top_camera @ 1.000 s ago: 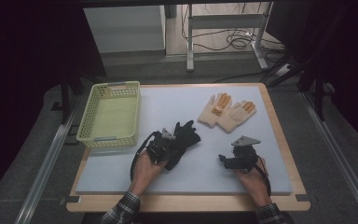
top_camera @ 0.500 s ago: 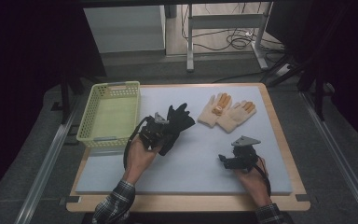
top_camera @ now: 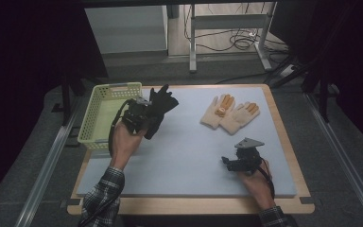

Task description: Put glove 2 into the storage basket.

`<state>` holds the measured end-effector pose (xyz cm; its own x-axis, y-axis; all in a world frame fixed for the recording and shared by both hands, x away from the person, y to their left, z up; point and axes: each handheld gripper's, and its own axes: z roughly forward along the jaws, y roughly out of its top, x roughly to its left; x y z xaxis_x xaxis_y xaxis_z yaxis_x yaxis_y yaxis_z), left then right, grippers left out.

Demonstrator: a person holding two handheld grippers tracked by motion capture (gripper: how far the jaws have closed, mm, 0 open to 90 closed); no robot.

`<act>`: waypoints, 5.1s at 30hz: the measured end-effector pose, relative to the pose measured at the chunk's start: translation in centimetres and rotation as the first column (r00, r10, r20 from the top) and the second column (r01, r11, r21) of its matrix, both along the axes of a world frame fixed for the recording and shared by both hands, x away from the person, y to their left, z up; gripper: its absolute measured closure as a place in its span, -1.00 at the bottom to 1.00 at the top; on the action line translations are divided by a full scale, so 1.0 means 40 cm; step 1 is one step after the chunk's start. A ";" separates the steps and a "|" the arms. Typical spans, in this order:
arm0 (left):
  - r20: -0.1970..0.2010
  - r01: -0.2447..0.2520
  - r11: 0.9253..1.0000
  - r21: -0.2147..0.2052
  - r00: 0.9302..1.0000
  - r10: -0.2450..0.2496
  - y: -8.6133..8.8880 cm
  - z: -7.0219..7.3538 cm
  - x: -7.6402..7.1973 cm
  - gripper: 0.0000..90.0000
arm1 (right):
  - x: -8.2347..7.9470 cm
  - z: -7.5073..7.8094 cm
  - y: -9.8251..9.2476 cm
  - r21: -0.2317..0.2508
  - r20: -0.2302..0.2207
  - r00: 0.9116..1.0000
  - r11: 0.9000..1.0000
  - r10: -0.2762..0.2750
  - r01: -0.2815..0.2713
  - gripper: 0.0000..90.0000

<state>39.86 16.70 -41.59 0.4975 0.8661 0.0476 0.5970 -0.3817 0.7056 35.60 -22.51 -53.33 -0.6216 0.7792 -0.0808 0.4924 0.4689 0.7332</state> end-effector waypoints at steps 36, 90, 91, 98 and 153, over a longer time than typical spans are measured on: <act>-0.105 -0.407 0.912 0.047 0.906 0.409 0.406 -0.105 0.106 0.58 | 0.000 -0.001 0.000 0.001 0.004 1.000 1.000 0.000 0.000 -0.59; -0.162 -0.358 0.928 -0.108 0.927 0.339 0.404 -0.118 0.140 -0.62 | -0.001 -0.001 0.001 -0.001 0.007 1.000 1.000 0.000 0.000 -0.59; -0.155 -0.353 0.929 -0.115 0.930 0.334 0.402 -0.117 0.135 -0.65 | -0.001 -0.001 0.001 0.000 0.007 1.000 1.000 0.000 0.000 -0.59; -0.109 -0.281 0.941 -0.188 0.958 0.265 0.388 -0.105 0.092 -0.85 | -0.001 -0.001 0.001 -0.001 0.007 1.000 1.000 0.000 0.000 -0.59; 0.062 0.284 0.934 -0.217 0.959 -0.277 -0.039 -0.167 -0.169 -0.97 | 0.005 0.000 -0.003 0.013 -0.017 1.000 1.000 0.000 0.000 -0.59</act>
